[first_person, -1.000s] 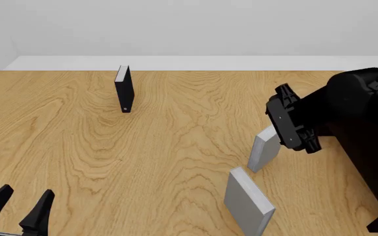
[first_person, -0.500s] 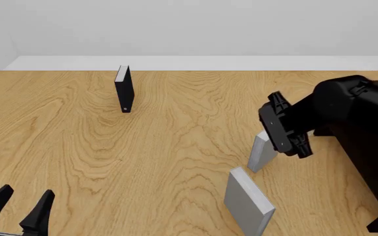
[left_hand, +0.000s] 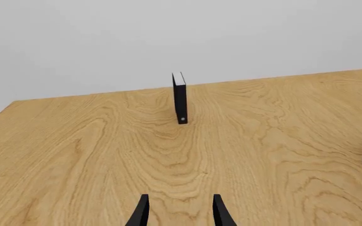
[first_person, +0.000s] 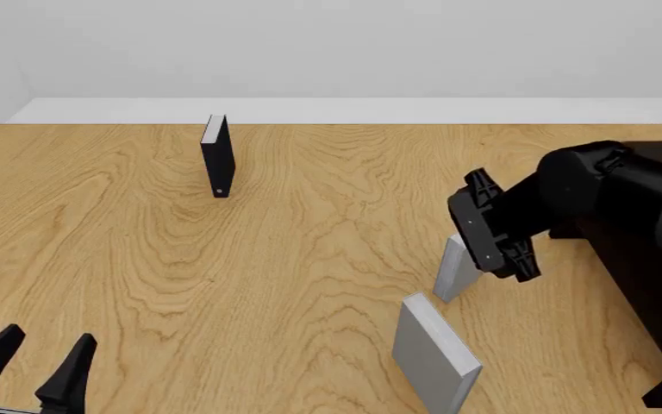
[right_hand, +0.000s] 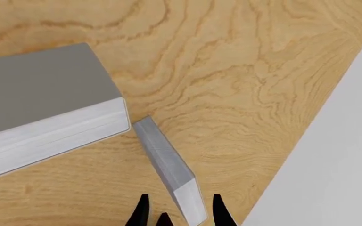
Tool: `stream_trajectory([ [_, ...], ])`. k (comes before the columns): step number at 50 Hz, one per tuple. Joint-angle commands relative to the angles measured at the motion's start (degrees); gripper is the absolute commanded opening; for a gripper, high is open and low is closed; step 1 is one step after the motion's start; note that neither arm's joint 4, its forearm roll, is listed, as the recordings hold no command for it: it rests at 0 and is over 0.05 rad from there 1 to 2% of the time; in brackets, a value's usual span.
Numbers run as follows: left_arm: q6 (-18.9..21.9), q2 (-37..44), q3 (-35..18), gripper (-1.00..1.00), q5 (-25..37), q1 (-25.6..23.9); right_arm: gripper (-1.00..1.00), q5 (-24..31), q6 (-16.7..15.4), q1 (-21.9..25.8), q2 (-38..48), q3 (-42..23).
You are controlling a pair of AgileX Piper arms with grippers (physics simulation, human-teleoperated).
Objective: Pick up the book on the right and place it on the cabinet shelf.
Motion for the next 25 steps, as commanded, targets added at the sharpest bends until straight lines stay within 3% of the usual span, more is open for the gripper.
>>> stream_trajectory([
  [1, 0.01, 0.00, 0.00, 1.00, 0.09, -0.27, 1.00, -0.50, -0.33, -0.36, 1.06, -0.27],
  [25, 0.36, 0.01, 0.01, 1.00, 0.58, -0.60, 1.00, -2.13, 0.81, -0.28, 3.30, 0.19],
])
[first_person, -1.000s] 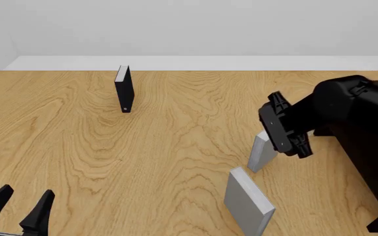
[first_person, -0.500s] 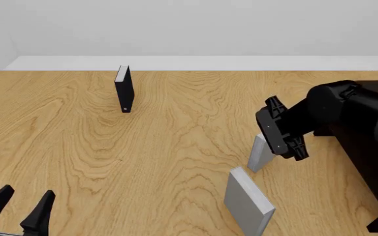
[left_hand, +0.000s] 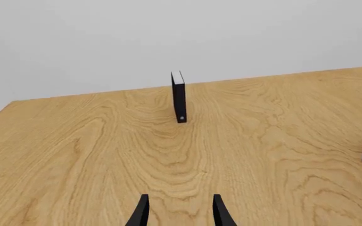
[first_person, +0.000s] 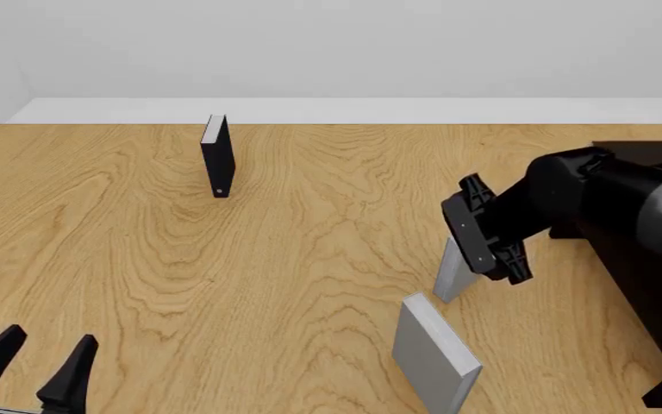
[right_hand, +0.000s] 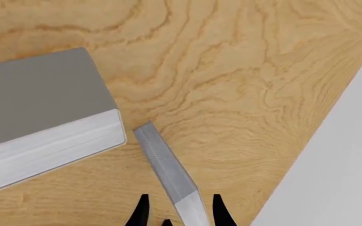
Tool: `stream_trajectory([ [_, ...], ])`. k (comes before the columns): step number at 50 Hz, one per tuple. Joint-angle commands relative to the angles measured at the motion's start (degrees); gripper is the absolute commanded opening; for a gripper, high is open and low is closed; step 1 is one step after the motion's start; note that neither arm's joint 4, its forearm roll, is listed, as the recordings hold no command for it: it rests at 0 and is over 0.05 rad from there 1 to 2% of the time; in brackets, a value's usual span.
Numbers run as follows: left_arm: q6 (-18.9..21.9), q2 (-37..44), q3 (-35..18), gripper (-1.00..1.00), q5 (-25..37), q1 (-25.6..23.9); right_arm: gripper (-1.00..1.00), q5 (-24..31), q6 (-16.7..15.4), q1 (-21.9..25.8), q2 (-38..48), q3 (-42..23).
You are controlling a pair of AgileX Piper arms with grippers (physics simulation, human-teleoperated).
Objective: Pick up the book on the right and place it on the cabinet shelf.
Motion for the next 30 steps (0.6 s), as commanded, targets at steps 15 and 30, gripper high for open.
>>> stream_trajectory([
  [15, 0.12, 0.00, 0.01, 1.00, 0.34, -0.32, 1.00, -1.29, 0.97, -0.25, 1.46, 0.95],
  [30, 0.03, 0.00, 0.01, 1.00, 0.46, -0.31, 1.00, -1.67, 1.04, -0.34, 1.97, 0.90],
])
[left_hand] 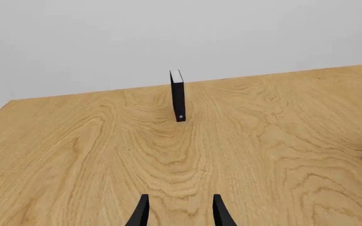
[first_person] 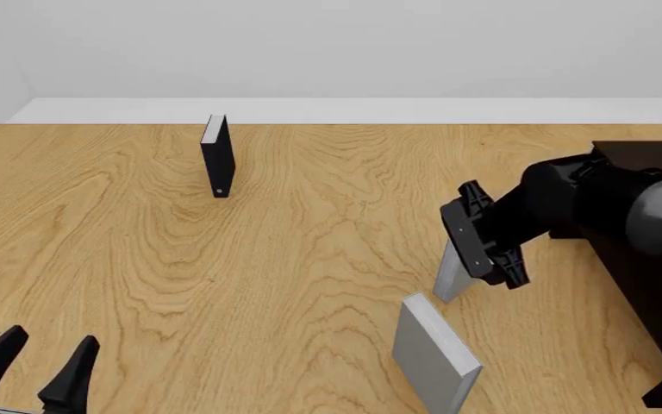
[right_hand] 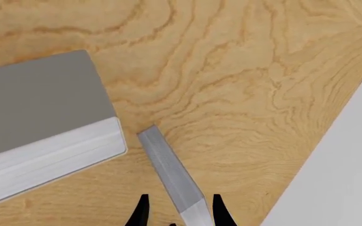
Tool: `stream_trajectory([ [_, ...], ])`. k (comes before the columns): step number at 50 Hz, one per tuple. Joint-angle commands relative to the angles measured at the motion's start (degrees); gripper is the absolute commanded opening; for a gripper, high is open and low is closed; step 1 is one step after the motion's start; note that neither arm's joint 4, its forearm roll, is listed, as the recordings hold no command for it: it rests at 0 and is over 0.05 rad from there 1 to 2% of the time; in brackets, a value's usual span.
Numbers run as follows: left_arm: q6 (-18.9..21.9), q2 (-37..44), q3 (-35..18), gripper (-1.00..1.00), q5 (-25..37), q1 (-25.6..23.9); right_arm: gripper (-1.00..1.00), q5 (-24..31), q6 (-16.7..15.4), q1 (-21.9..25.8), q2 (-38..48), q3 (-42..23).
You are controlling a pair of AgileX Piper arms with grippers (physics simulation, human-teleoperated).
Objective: Pick up the book on the right and place it on the cabinet shelf.
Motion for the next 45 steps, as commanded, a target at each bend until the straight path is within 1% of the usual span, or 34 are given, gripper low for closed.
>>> stream_trajectory([
  [1, -0.10, 0.00, 0.00, 1.00, 0.12, -0.02, 1.00, -0.28, 0.26, 0.06, 0.43, 0.18],
  [5, -0.02, 0.00, 0.00, 1.00, 0.18, -0.06, 1.00, -0.14, 0.47, 0.23, 0.59, 0.12],
  [7, -0.12, 0.00, 0.00, 1.00, 0.13, -0.02, 1.00, -0.14, 0.01, -0.04, 0.61, 0.03],
  [9, -0.07, 0.00, 0.00, 1.00, 0.11, -0.08, 1.00, 0.02, 0.38, 0.19, 0.90, -0.38],
  [10, -0.19, 0.00, 0.00, 1.00, 0.13, -0.01, 1.00, -0.25, -0.09, -0.08, 0.86, 0.07],
  [17, -0.12, 0.00, 0.00, 1.00, 0.19, -0.04, 1.00, -0.12, 0.80, 0.65, 1.34, -0.35],
  [18, -0.21, 0.00, 0.00, 1.00, 0.24, 0.03, -1.00, -0.10, 0.71, 0.65, 1.29, -0.34],
  [27, -0.15, 0.00, 0.00, 1.00, 0.29, -0.14, -1.00, 0.30, 0.44, 0.25, 0.58, 0.12],
  [29, -0.23, 0.00, 0.00, 1.00, 0.16, -0.08, -1.00, -0.33, -0.66, -0.36, 0.07, 1.08],
  [31, -0.26, 0.00, 0.00, 1.00, 0.21, -0.19, -1.00, 0.01, -0.54, -0.28, -0.21, 1.10],
  [33, -0.12, 0.00, 0.00, 1.00, 0.37, -0.34, -1.00, -0.51, -1.77, -0.92, -0.86, 2.09],
  [35, -0.26, 0.00, 0.00, 1.00, 0.28, -0.27, -1.00, 0.16, -1.02, -0.57, -0.96, 1.80],
  [45, -0.21, 0.00, 0.00, 1.00, 0.10, -0.48, -1.00, 0.54, -1.80, -2.26, -2.82, 2.27],
])
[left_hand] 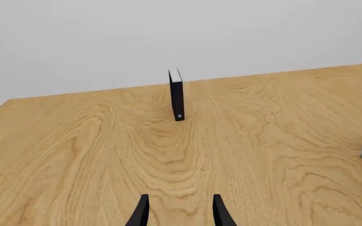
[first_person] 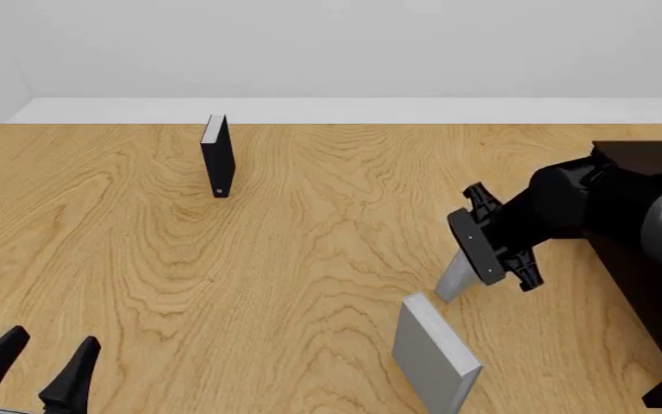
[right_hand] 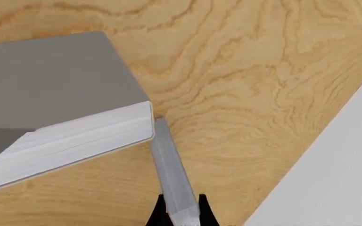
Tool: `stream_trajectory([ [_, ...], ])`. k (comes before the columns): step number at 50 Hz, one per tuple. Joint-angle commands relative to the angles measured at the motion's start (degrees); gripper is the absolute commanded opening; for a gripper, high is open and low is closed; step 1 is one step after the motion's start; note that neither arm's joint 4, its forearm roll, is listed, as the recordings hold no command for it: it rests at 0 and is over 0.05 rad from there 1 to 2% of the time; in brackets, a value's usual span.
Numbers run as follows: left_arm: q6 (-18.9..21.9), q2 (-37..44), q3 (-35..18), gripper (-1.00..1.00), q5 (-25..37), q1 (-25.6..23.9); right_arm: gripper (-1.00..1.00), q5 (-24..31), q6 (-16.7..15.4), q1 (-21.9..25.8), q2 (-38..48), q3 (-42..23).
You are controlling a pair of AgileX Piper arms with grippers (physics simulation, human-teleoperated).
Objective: Pick up the book on the right and place it on the cabinet shelf.
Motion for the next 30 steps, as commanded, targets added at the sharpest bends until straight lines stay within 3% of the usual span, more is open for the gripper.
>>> stream_trajectory([
  [1, 0.02, 0.00, 0.00, 1.00, -0.04, -0.23, -1.00, -0.01, 0.66, -2.44, -0.72, 0.59],
  [11, -0.01, 0.00, 0.00, 1.00, -0.21, -0.39, -1.00, -0.16, -0.09, -4.26, -2.26, 0.89],
  [17, 0.04, 0.00, 0.00, 1.00, -0.13, -0.54, -1.00, -3.28, -0.91, -5.74, -2.63, 1.03],
  [23, 0.11, 0.00, 0.00, 1.00, -0.26, -0.64, -1.00, -3.06, 2.07, -3.79, -1.78, -1.60],
  [30, 0.12, 0.00, 0.00, 1.00, -0.26, -0.73, -1.00, -4.15, 1.95, -3.77, -2.31, -1.43],
])
